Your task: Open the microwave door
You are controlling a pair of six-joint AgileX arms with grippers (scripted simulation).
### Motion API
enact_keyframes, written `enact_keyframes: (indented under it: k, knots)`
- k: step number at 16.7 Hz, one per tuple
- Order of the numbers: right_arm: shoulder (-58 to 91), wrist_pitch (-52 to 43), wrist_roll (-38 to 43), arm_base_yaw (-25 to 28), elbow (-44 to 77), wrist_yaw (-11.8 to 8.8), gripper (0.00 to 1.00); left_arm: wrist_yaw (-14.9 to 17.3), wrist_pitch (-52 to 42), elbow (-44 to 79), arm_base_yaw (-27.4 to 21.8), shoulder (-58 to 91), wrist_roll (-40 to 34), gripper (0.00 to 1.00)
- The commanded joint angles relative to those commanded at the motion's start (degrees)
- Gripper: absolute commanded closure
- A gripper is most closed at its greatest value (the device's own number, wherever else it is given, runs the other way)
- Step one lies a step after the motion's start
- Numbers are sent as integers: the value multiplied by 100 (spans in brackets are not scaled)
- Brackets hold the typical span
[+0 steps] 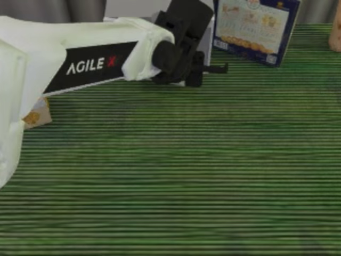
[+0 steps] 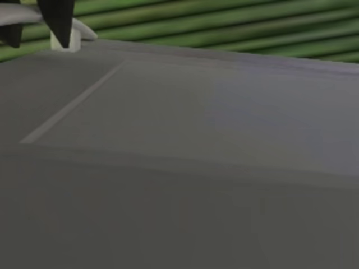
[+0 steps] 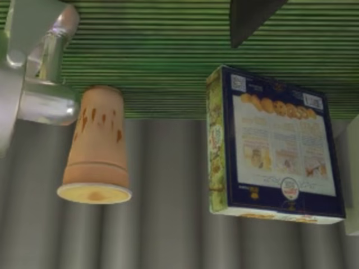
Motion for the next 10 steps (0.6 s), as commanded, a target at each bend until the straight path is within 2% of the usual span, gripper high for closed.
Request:
enact_keyframes:
  k: [10]
  knots:
    - [0, 0, 0, 0, 0, 0, 0, 212, 205, -352, 51, -215, 277, 100]
